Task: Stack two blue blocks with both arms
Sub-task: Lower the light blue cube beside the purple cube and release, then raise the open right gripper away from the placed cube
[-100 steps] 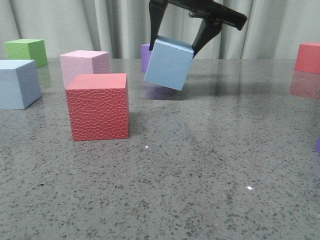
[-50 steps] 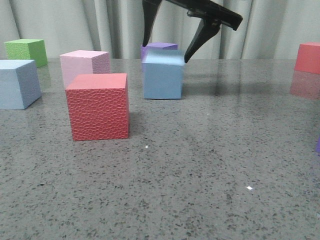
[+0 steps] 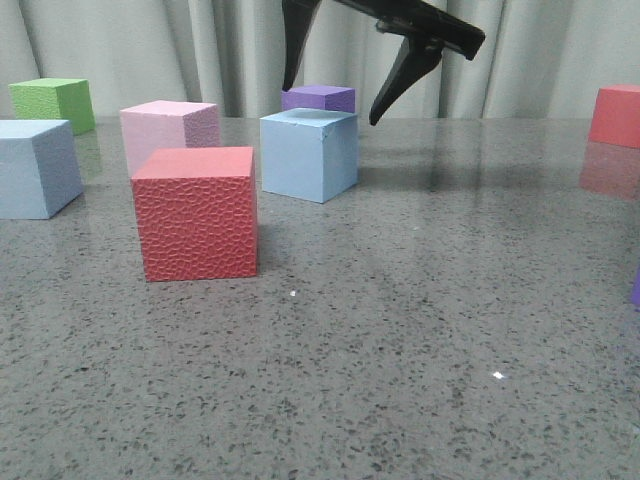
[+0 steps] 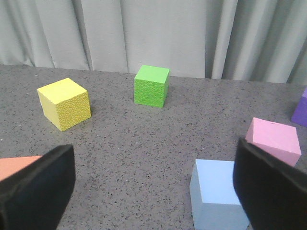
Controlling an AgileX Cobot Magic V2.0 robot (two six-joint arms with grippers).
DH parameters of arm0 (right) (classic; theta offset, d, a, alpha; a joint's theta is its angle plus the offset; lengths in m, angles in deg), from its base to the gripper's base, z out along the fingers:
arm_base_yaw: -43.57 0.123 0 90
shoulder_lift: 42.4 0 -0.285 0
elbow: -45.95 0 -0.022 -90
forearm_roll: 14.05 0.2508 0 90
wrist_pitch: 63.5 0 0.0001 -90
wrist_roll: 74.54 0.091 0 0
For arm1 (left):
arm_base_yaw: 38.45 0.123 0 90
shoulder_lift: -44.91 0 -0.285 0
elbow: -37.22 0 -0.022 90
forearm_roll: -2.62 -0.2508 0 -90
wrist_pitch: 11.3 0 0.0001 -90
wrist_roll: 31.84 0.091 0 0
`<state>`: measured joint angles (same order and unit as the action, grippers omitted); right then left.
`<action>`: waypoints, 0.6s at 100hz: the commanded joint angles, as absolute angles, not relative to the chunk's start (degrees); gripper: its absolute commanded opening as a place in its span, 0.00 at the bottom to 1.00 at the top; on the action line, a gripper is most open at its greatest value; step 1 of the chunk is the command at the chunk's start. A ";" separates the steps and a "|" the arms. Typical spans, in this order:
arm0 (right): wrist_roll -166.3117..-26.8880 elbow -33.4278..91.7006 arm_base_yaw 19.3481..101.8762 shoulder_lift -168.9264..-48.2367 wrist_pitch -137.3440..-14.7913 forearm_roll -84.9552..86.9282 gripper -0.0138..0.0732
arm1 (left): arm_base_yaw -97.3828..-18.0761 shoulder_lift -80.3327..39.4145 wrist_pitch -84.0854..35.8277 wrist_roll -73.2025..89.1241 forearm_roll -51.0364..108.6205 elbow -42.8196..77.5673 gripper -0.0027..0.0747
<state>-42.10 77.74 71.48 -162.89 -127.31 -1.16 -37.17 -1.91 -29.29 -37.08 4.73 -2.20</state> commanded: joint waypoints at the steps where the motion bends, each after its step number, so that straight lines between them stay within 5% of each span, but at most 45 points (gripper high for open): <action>1: -42.40 79.65 71.41 -158.14 -125.84 -0.28 0.80 | -37.13 -2.16 -24.59 -37.35 5.25 -0.02 0.86; 32: -48.78 78.43 71.99 -153.69 -131.54 -5.14 0.80 | -37.13 -2.16 -24.74 -37.35 5.14 -0.02 0.86; 60: -50.24 60.36 73.77 -140.19 -121.66 -8.84 0.80 | -37.13 -3.78 -26.22 -37.35 5.26 0.59 0.86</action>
